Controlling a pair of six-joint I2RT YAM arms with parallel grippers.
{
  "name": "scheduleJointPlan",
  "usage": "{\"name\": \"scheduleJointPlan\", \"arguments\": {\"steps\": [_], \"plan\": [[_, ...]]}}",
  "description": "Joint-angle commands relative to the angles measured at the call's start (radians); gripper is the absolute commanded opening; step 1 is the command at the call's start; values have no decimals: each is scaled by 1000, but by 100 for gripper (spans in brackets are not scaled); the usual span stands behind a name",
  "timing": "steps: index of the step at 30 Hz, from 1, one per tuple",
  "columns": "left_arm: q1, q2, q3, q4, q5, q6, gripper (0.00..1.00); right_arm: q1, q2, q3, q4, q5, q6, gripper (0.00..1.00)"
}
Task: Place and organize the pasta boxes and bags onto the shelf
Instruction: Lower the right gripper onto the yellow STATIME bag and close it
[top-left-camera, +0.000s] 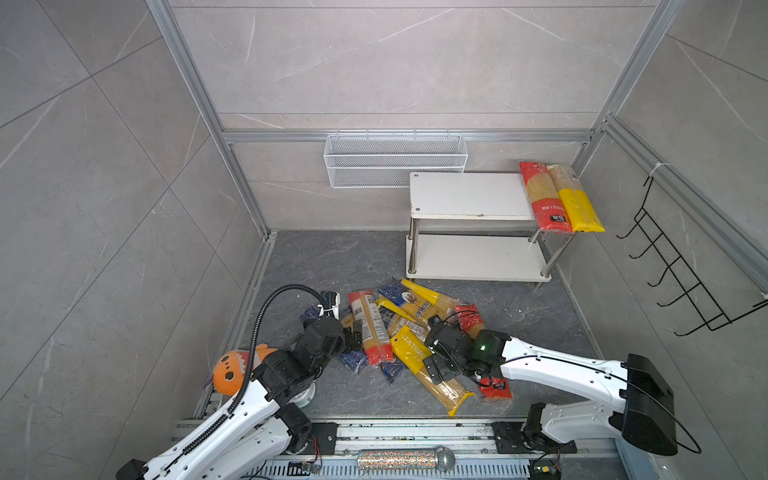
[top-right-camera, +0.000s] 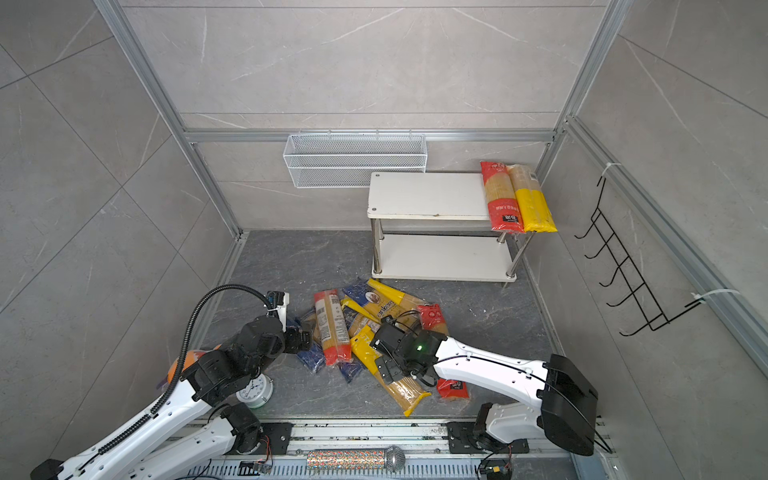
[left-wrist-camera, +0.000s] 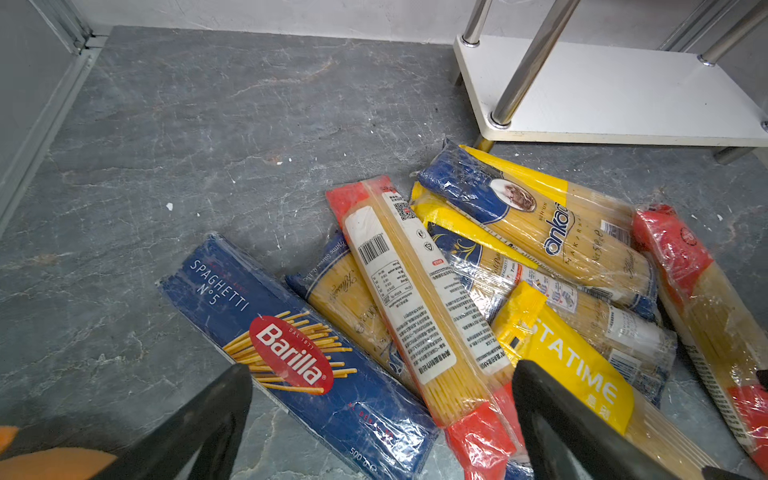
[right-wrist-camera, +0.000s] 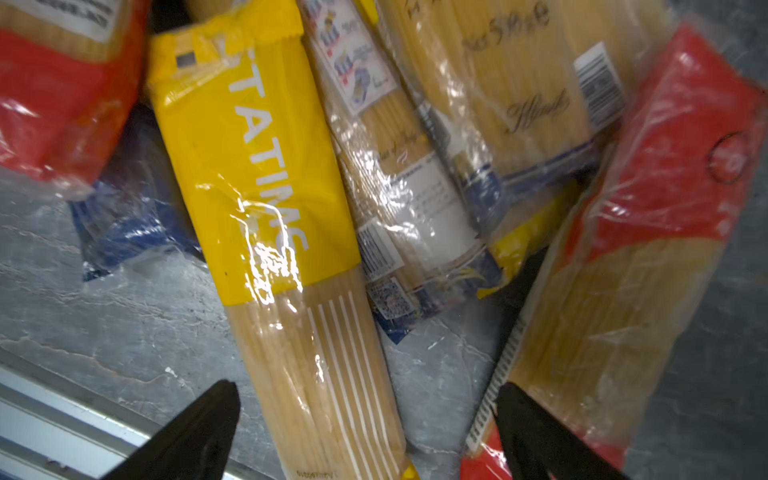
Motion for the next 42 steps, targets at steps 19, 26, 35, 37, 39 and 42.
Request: {"name": "scheduleJointPlan", "arguments": {"steps": [19,26,35,37,39,42], "plan": [[-4,52,8,-26,-31,-98,100,76,272,-57,242,-89,5,100],[-4,95,51,-16,-35,-48,100,19,317,-73,280,-142,-12,100],[-4,86,45,-11,-27,-37,100,-8,339,-91,286,-244,-2,39],[-4,68,36,-13,-32,-38,100,-9,325,-89,283,-284,2,26],[-5,51,35,-27,-35,-37,100,-9,290,-84,273,-312,14,14],[-5,22,44,-49,-35,-32,100,-9,229,-58,243,-340,26,0]]}}
